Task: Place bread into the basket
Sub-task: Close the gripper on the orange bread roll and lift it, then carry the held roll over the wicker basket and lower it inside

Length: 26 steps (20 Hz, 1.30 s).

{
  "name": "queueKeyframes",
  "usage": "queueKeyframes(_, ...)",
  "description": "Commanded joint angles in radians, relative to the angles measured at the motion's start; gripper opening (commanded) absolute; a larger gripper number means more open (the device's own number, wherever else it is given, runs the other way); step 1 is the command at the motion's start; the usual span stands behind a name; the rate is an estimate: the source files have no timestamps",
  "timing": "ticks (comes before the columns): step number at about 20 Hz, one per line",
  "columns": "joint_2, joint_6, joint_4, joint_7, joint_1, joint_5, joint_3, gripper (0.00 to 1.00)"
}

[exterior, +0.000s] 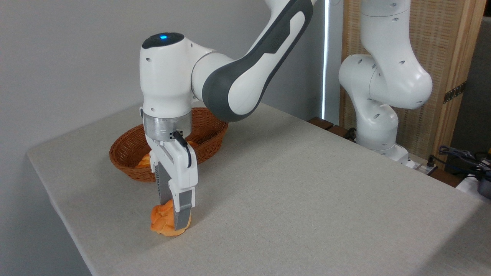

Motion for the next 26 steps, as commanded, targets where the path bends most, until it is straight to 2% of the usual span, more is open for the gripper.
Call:
queueKeyframes(1, 0.005, 0.025, -0.005, 0.021, -0.002, -0.008, -0.003, 0.48)
queueKeyframes(2, 0.007, 0.025, -0.005, 0.021, -0.002, -0.008, -0.003, 0.43)
queueKeyframes(10, 0.015, 0.025, -0.005, 0.02, -0.002, -0.01, -0.004, 0.43)
queueKeyframes(14, -0.007, 0.009, 0.002, 0.012, -0.002, -0.021, -0.004, 0.43)
queueKeyframes(17, -0.051, -0.088, 0.025, 0.009, -0.002, -0.073, -0.003, 0.43)
queueKeyframes(22, -0.073, -0.315, 0.154, 0.003, -0.002, -0.143, -0.006, 0.43)
queueKeyframes(25, -0.122, -0.405, 0.168, -0.008, -0.002, -0.224, -0.049, 0.43)
queueKeyframes(26, -0.14, -0.428, 0.168, -0.044, -0.002, -0.246, -0.065, 0.43)
